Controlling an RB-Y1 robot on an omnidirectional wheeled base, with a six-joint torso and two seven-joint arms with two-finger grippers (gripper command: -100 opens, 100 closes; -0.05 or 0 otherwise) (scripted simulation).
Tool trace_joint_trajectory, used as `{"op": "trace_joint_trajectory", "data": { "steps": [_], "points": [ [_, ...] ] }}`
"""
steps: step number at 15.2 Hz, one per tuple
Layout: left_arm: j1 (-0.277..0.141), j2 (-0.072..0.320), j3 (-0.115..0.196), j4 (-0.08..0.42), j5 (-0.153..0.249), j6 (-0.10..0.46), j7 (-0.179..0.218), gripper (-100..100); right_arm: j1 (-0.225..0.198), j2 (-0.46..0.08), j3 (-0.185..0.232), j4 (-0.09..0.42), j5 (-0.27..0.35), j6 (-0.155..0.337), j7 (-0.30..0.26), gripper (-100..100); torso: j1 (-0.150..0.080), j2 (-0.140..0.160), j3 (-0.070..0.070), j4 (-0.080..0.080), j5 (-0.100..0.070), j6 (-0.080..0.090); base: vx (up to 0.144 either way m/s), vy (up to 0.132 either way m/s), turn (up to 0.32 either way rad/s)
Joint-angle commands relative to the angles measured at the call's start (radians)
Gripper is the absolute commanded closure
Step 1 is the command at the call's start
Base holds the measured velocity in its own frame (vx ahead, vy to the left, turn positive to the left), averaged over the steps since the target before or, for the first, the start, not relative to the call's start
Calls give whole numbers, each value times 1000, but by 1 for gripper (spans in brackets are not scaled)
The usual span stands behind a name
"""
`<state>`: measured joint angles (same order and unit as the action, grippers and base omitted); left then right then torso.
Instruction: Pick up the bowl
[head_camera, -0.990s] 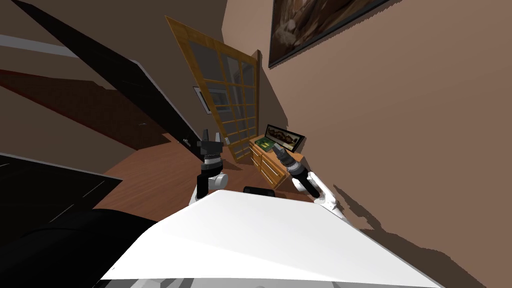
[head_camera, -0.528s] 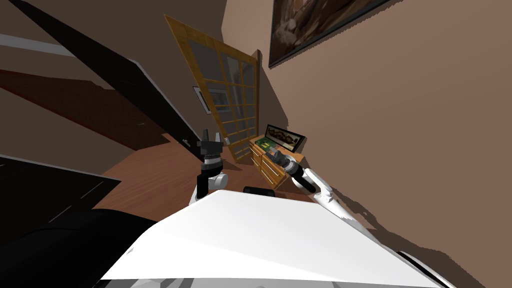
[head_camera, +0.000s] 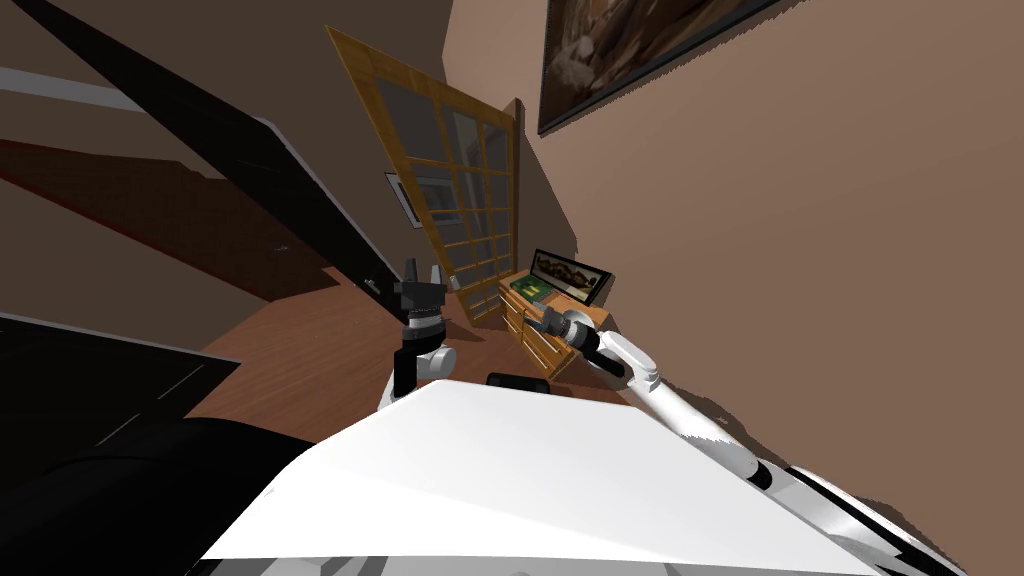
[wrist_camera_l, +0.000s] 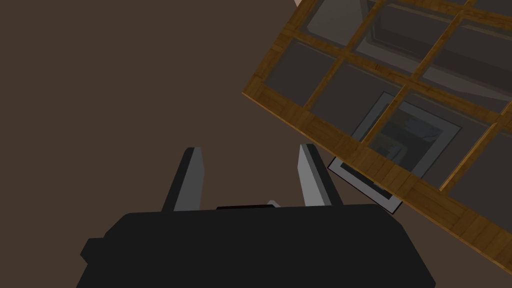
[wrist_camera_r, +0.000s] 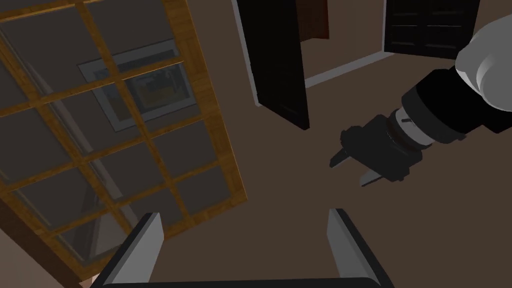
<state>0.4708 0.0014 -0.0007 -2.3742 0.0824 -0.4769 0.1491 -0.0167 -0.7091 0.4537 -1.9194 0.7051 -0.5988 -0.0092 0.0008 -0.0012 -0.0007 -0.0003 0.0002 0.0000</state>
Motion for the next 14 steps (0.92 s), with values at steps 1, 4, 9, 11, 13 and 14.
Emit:
{"op": "trace_joint_trajectory", "data": {
  "steps": [1,4,9,11,13,14],
  "points": [
    [0,0,0,0,0,0,0,0,-50,-43,46,43,50,-4,-13,-100,0,0,0,0,0,0,11,15,-9],
    [0,0,0,0,0,0,0,0,-90,-80,85,79,113,-9,-24,-100,0,0,0,0,0,0,10,15,-6],
    [0,0,0,0,0,0,0,0,-139,-117,124,116,208,-14,-36,-100,0,0,0,0,0,0,10,15,-6],
    [0,0,0,0,0,0,0,0,-182,-153,163,152,261,-18,-48,-100,0,0,0,0,0,0,6,18,-6],
    [0,0,0,0,0,0,0,0,-225,-188,203,188,302,-23,-59,-100,0,0,0,0,0,0,8,15,-4],
    [0,0,0,0,0,0,0,0,-225,-188,203,188,321,-23,-59,-100,0,0,0,0,0,0,10,20,-8]
  ]
}}
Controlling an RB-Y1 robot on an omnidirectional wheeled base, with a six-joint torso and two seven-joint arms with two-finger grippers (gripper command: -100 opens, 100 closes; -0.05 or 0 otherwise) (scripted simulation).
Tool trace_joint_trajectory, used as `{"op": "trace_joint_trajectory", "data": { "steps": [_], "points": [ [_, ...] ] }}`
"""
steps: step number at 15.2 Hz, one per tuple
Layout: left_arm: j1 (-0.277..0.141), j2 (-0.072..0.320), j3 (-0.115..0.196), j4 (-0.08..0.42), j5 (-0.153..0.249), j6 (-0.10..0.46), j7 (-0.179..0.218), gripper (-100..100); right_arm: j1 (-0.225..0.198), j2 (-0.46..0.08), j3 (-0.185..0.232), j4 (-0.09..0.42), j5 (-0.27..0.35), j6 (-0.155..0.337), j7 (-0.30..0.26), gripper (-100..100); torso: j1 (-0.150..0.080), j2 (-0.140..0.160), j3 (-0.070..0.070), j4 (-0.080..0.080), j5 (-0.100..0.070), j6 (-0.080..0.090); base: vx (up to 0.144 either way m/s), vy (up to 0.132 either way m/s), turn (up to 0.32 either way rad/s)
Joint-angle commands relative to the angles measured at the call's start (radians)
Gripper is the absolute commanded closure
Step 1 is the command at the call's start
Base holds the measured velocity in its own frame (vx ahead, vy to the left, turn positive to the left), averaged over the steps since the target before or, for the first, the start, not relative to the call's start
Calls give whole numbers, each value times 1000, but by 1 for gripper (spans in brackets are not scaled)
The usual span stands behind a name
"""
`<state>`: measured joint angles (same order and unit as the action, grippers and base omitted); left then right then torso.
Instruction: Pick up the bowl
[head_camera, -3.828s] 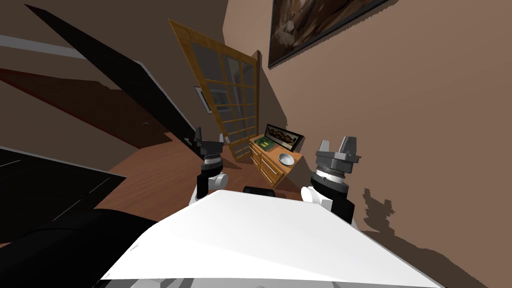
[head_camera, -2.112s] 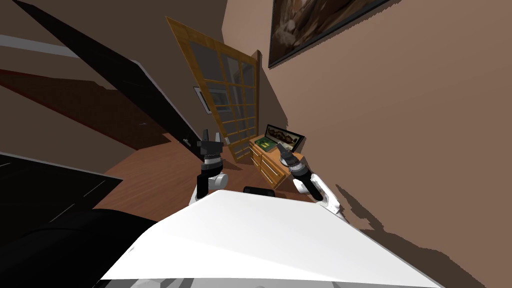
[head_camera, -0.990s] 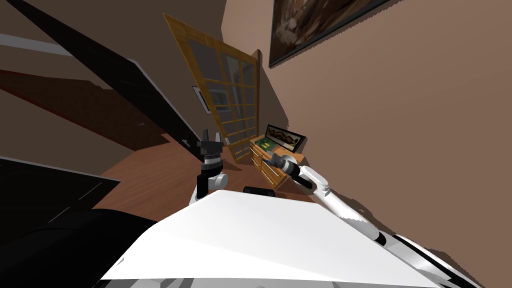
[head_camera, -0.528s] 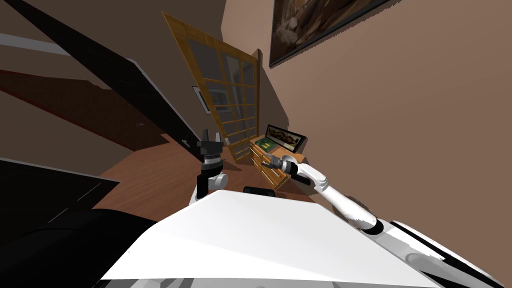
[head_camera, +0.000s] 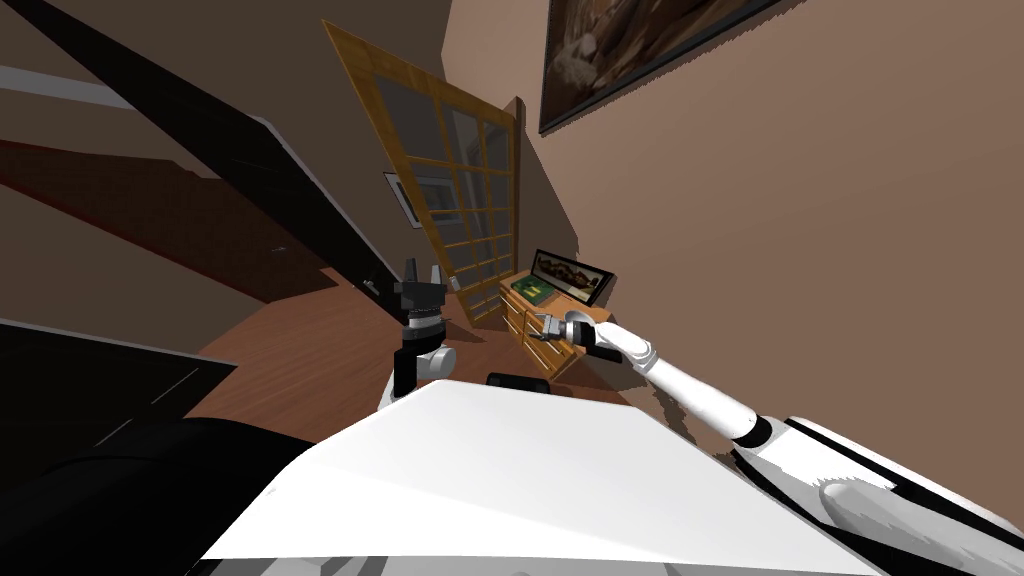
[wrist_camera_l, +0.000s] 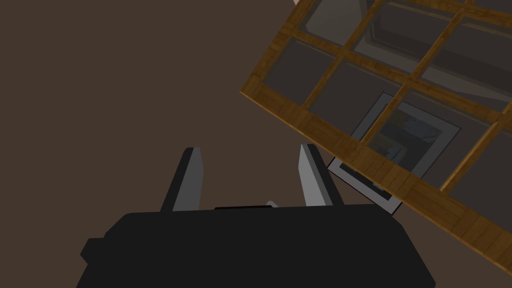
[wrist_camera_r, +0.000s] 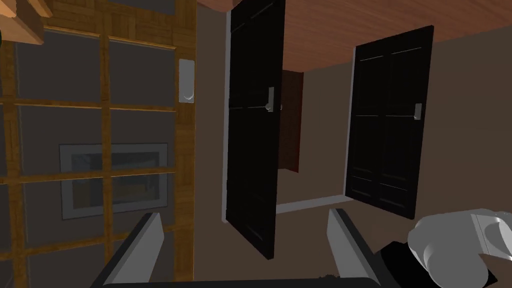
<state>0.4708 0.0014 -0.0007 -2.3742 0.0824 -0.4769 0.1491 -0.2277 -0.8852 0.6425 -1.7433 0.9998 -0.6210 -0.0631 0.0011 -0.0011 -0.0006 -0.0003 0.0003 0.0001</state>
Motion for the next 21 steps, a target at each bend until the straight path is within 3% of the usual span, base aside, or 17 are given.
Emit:
{"op": "trace_joint_trajectory", "data": {
  "steps": [1,2,4,5,7,8,10,11,13,14,16,17,19,20,21],
  "points": [
    [0,0,0,0,0,0,0,0,-14,-12,14,12,38,-1,-5,-100,0,0,0,0,0,0,7,14,-3],
    [0,0,0,0,0,0,0,0,-56,-45,53,47,69,-6,-16,-100,0,0,0,0,0,0,8,16,-9],
    [0,0,0,0,0,0,0,0,-56,-45,53,47,99,-6,-16,-100,0,0,0,0,0,0,7,16,-4],
    [0,0,0,0,0,0,0,0,-97,-78,92,82,130,-11,-28,-100,0,0,0,0,0,0,6,19,-6],
    [0,0,0,0,0,0,0,0,-97,-78,92,82,160,-11,-28,-100,0,0,0,0,0,0,5,18,-4],
    [0,0,0,0,0,0,0,0,-136,-109,130,116,193,-16,-39,-100,0,0,0,0,0,0,4,18,-5],
    [0,0,0,0,0,0,0,0,-136,-109,130,116,219,-16,-39,-100,0,0,0,0,0,0,5,18,-5],
    [0,0,0,0,0,0,0,0,-174,-139,168,150,251,-21,-49,-100,0,0,0,0,0,0,4,20,-3],
    [0,0,0,0,0,0,0,0,-174,-139,168,150,276,-21,-49,-100,0,0,0,0,0,0,3,19,-4],
    [0,0,0,0,0,0,0,0,-210,-167,205,182,305,-26,-59,-100,0,1,0,0,0,0,7,19,-5],
    [0,0,0,0,0,0,0,0,-210,-167,205,182,332,-26,-59,-100,0,0,0,0,0,0,6,20,-3],
    [0,0,0,0,0,0,0,0,-245,-193,241,213,368,-31,-69,-100,0,1,0,0,0,0,3,19,-2],
    [0,0,0,0,0,0,0,0,-245,-193,241,213,385,-31,-69,-100,0,1,0,0,0,0,2,18,-3],
    [0,0,0,0,0,0,0,0,-277,-217,277,240,430,-36,-79,-100,0,1,1,0,0,0,1,22,-4],
    [0,0,0,0,0,0,0,0,-277,-217,277,242,437,-36,-79,-100,0,1,0,0,0,0,2,24,-1]
  ]
}}
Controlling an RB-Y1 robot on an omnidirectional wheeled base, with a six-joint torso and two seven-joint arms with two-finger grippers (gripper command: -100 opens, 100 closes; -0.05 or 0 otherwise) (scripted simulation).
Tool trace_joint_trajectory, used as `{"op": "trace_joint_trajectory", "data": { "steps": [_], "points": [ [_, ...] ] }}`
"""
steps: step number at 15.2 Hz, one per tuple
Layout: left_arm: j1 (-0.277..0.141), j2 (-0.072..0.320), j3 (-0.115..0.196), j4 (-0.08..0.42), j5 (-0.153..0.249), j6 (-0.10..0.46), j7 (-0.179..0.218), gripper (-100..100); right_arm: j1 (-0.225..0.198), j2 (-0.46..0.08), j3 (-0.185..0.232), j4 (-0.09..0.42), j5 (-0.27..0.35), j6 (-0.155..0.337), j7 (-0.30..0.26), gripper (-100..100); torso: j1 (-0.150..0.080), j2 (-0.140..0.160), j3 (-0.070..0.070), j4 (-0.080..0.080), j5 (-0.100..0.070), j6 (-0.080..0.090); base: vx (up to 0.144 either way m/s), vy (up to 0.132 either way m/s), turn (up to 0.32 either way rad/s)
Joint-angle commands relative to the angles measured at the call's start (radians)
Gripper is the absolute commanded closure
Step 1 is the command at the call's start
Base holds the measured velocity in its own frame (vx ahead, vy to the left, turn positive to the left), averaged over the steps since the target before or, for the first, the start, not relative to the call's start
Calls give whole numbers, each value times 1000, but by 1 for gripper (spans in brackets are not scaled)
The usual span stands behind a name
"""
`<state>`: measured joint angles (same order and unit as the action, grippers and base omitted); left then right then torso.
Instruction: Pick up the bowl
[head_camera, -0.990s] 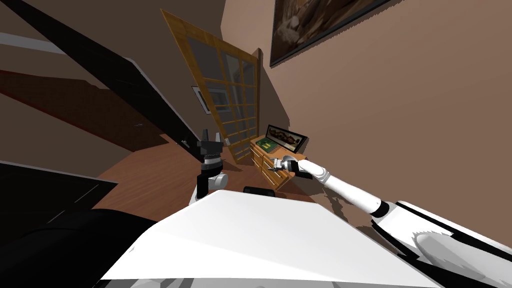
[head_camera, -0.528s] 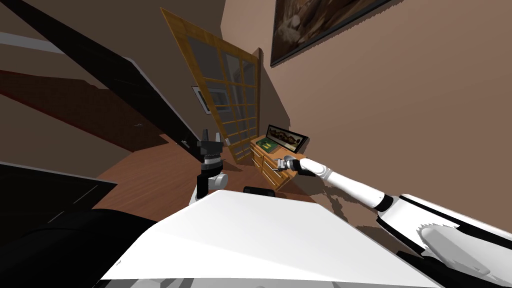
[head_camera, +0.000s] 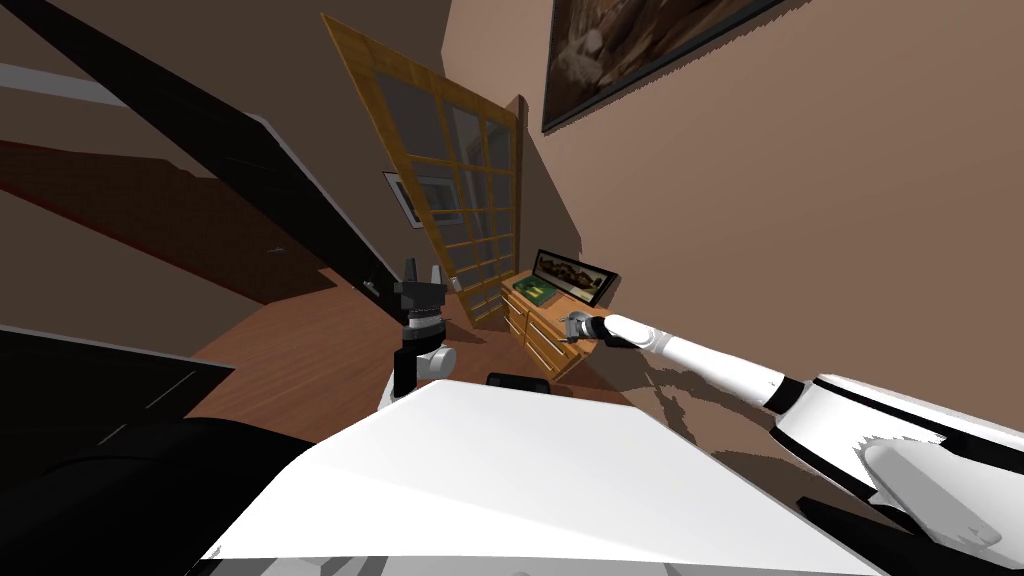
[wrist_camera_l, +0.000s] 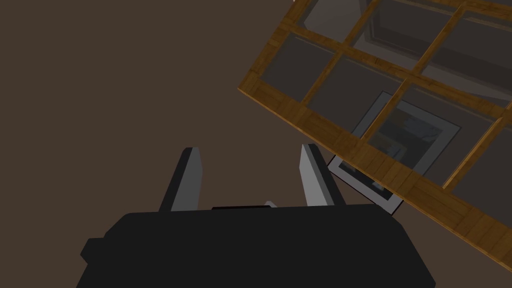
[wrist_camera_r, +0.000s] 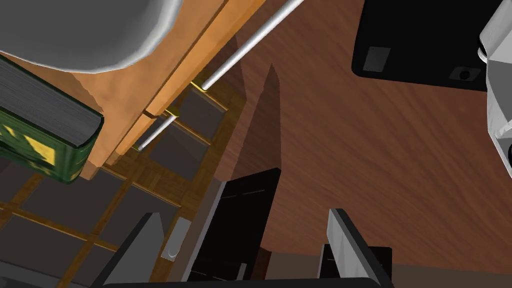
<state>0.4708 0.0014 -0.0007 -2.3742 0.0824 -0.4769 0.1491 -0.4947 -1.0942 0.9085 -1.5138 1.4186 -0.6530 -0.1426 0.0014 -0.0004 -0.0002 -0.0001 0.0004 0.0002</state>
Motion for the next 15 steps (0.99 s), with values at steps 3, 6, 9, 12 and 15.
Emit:
{"op": "trace_joint_trajectory", "data": {
  "steps": [3,6,9,12,15],
  "points": [
    [0,0,0,0,0,0,0,0,-40,-31,45,41,67,-9,-9,-100,0,0,0,0,0,0,3,27,-3],
    [0,0,0,0,0,0,0,0,-91,-70,110,92,136,-19,-25,-100,0,0,0,0,0,0,0,28,1],
    [0,0,0,0,0,0,0,0,-112,-85,141,115,195,-25,-33,-100,1,0,0,0,0,0,-1,36,-1],
    [0,0,0,0,0,0,0,0,-130,-99,170,136,231,-30,-39,-100,1,1,1,0,0,0,-2,27,-1],
    [0,0,0,0,0,0,0,0,-157,-119,222,171,292,-40,-51,-100,1,1,0,0,0,0,-7,31,9]
  ]
}}
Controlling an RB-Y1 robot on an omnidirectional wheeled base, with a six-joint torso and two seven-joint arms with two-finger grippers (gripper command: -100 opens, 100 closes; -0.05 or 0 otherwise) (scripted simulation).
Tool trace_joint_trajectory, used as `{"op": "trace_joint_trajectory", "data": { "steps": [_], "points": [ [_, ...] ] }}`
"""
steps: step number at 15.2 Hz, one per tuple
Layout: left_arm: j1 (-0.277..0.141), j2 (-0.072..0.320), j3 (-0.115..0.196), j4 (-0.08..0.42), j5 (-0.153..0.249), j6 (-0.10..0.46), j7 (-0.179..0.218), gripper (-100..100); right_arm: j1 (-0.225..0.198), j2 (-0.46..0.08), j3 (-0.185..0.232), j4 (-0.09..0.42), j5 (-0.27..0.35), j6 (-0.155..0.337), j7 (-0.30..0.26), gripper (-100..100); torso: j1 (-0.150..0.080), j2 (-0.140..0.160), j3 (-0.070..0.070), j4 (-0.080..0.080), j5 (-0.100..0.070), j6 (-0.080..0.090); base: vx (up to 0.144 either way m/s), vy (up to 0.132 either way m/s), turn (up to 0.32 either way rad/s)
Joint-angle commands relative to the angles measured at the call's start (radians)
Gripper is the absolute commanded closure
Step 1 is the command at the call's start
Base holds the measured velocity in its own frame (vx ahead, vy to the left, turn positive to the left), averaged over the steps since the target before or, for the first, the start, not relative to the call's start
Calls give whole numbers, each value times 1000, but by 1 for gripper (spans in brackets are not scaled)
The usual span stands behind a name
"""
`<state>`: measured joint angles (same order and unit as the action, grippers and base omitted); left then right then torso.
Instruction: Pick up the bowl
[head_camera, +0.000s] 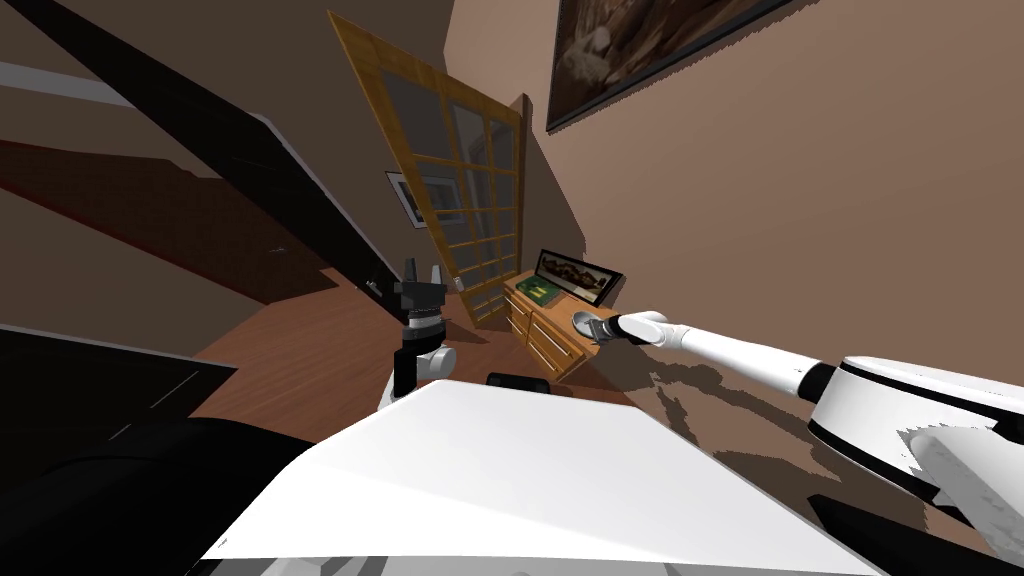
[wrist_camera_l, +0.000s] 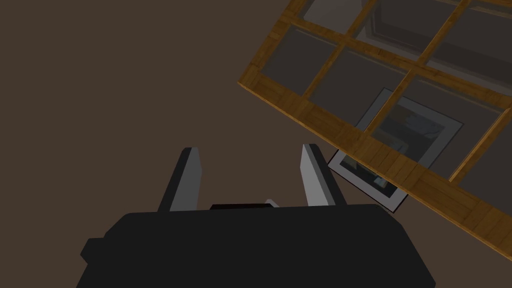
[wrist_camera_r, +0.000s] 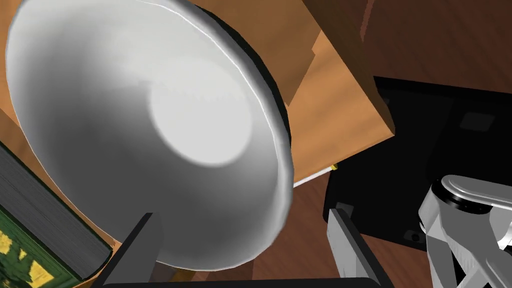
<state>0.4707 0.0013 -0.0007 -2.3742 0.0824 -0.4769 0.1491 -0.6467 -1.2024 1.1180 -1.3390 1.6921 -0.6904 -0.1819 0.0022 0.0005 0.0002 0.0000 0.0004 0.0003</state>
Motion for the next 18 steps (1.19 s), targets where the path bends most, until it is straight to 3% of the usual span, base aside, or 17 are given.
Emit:
{"op": "trace_joint_trajectory", "data": {
  "steps": [1,4,5,6,8,9,10,12,13,14,16,17,18],
  "points": [
    [0,0,0,0,0,0,0,0,-14,-18,35,10,43,-7,-16,-100,0,0,0,0,0,0,-8,39,3],
    [0,0,0,0,0,0,0,0,-29,-30,77,35,87,-15,-25,-100,1,0,0,0,0,0,-6,47,4],
    [0,0,0,0,0,0,0,0,-25,-32,61,18,72,-14,-26,-100,1,0,0,0,0,0,-2,26,-4],
    [0,0,0,0,0,0,0,0,24,-70,69,19,25,35,9,-100,0,0,0,0,0,0,-18,19,321],
    [0,0,0,0,0,0,0,0,33,-70,69,19,-2,36,9,-100,-1,1,0,0,0,-1,-28,1,309],
    [0,0,0,0,0,0,0,0,73,-107,74,17,-35,77,44,-100,-2,1,1,0,0,0,-31,5,391],
    [0,0,0,0,0,0,0,0,92,-107,74,17,-52,88,44,-100,-2,1,1,0,0,-2,-32,2,369],
    [0,0,0,0,0,0,0,0,93,-107,74,17,-80,88,44,-100,-2,2,1,0,-1,0,-21,-5,30],
    [0,0,0,0,0,0,0,0,139,-144,79,16,-112,137,79,-100,-3,2,1,0,-1,0,-23,9,240],
    [0,0,0,0,0,0,0,0,152,-144,79,16,-125,140,79,-100,-2,2,1,0,-1,-1,-32,12,398],
    [0,0,0,0,0,0,0,0,152,-144,79,16,-157,140,79,-100,-2,2,1,0,0,0,-19,0,112],
    [0,0,0,0,0,0,0,0,198,-181,84,15,-183,190,114,-100,-2,1,1,0,0,0,-23,9,320],
    [0,0,0,0,0,0,0,0,211,-181,84,15,-195,192,114,-100,-2,1,1,0,0,-1,-29,5,387]
  ]
}}
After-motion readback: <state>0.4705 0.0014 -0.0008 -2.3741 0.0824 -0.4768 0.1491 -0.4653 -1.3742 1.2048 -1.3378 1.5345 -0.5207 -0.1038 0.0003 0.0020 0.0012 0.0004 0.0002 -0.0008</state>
